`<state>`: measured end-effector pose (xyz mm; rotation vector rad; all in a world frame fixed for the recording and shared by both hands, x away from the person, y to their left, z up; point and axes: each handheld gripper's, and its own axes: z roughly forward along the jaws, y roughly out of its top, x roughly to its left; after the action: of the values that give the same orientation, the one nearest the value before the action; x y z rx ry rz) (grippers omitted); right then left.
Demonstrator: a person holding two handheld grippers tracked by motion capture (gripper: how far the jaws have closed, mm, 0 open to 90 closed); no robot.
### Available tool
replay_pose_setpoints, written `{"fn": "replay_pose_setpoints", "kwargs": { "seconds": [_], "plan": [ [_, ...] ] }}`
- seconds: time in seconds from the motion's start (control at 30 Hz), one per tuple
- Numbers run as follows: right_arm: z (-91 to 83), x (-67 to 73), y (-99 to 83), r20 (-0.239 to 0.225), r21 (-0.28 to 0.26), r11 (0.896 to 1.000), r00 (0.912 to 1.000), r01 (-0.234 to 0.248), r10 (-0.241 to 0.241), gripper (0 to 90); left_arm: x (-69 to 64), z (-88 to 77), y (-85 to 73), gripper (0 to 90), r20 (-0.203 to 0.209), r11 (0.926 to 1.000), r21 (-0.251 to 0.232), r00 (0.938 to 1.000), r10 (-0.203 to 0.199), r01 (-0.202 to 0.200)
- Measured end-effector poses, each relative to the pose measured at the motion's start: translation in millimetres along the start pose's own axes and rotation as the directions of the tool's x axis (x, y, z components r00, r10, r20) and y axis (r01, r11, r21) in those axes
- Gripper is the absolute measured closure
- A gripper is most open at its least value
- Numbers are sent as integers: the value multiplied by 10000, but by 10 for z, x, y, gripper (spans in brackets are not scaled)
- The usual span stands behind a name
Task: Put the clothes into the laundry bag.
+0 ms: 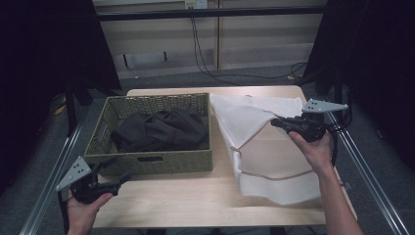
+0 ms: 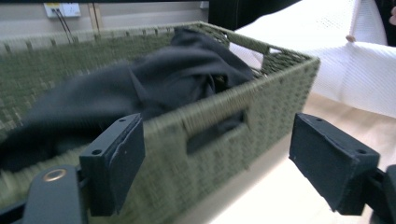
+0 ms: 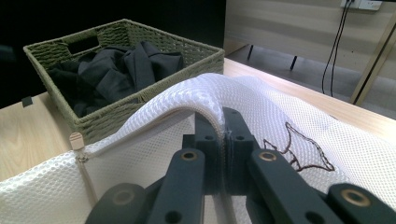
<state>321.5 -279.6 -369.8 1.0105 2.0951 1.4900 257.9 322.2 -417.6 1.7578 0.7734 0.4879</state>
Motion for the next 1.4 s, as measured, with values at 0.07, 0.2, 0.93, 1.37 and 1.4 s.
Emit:
{"fn": "replay_pose_setpoints", "kwargs": {
  "seconds": [0.07,0.2,0.93,1.37,1.4],
  "plan": [
    [7,6,-10,-31,58,10000,10000,12,-11,869,59,51,143,165,437,9997,241,9990,15,-25],
    [38,4,-33,-94,134,9999,10000,-26,28,867,145,172,284,158,487,9988,472,9987,134,-157],
    [77,-11,-55,-184,284,9996,9998,-61,66,860,597,1000,876,171,954,9877,900,9883,1189,-1275],
    [121,-23,-75,-129,364,9993,9999,-80,84,853,627,1484,744,110,2281,9645,2200,9690,949,-1463],
    [123,-27,-77,-139,383,9992,9998,-108,113,853,621,1504,731,108,2334,9594,2308,9664,1075,-1624]
  ]
}}
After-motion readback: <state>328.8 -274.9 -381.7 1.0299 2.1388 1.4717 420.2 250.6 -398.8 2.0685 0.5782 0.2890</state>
